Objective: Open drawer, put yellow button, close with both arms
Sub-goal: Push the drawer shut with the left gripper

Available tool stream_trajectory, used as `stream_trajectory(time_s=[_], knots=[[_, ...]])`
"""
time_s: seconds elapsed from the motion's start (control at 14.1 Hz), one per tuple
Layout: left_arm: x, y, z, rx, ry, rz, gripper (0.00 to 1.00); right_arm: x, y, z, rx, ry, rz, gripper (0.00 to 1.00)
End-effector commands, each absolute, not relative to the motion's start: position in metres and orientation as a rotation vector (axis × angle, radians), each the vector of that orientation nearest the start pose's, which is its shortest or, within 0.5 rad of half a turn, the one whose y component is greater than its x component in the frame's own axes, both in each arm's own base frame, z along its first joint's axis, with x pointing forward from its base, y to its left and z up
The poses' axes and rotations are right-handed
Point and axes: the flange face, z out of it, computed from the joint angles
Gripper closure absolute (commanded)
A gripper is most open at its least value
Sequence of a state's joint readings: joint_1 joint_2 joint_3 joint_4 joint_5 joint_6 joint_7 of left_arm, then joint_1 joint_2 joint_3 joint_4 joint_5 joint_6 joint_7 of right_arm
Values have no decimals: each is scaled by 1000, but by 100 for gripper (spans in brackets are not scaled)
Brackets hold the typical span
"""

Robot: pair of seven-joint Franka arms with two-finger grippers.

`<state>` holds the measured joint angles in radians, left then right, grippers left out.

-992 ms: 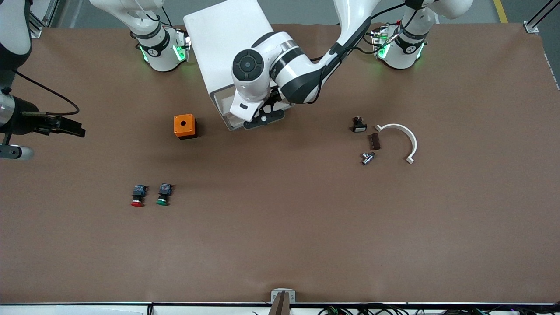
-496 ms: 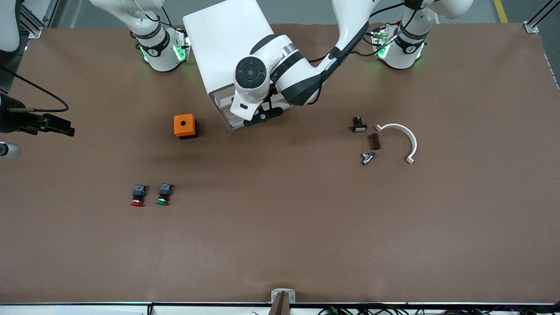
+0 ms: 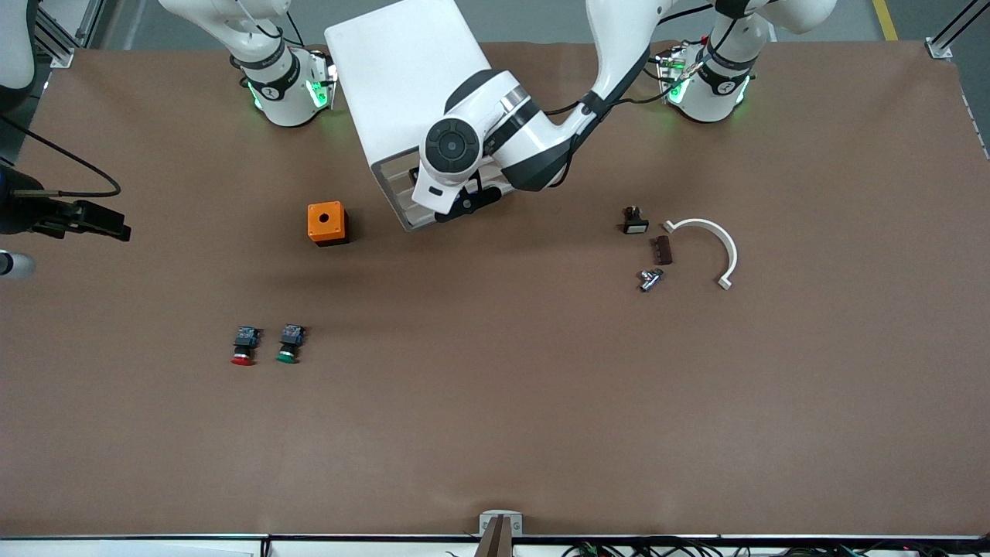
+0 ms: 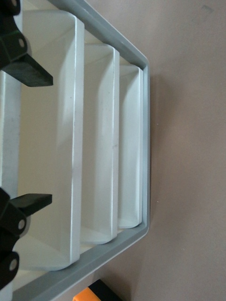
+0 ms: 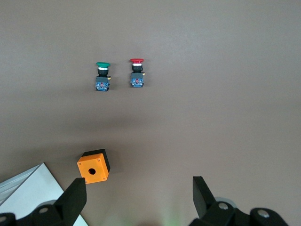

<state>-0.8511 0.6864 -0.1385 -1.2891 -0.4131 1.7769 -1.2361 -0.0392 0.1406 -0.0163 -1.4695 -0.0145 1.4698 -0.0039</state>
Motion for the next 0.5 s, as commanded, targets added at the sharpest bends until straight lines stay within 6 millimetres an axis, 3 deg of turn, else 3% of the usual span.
stream_trajectory(time_s=[0.0, 0.28, 0.43], knots=[[378, -610, 343, -3021, -601, 864, 1, 581, -36, 588, -3156, 70, 225, 0], [389, -603, 347, -3032, -610, 832, 1, 581, -35, 587, -3155, 67, 232, 0], [407, -592, 352, -3037, -666, 824, 1, 581, -36, 587, -3154, 72, 232, 0]])
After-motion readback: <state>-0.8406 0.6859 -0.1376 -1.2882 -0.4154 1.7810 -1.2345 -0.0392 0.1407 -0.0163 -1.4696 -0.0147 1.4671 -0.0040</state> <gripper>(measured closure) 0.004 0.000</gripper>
